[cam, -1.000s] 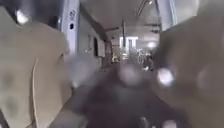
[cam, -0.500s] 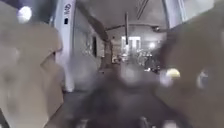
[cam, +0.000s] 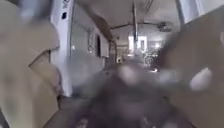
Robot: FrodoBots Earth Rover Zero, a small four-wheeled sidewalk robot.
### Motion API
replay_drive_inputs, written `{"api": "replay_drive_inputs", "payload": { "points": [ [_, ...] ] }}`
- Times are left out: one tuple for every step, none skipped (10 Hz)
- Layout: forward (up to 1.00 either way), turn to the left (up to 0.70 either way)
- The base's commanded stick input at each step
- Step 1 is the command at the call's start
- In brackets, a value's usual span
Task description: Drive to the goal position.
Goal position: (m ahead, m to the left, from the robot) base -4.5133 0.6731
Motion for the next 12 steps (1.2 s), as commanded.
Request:
{"api": "replay_drive_inputs", "payload": {
  "points": [
    [0.7, 0.14],
    [0.7, 0.14],
    [0.7, 0.09],
    [0.7, 0.0],
    [0.7, 0.0],
    [0.7, 0.0],
    [0.7, 0.0],
    [0.7, 0.14],
    [0.7, 0.14],
    [0.7, 0.14],
    [0.7, 0.08],
    [0.7, 0.0]
  ]
}}
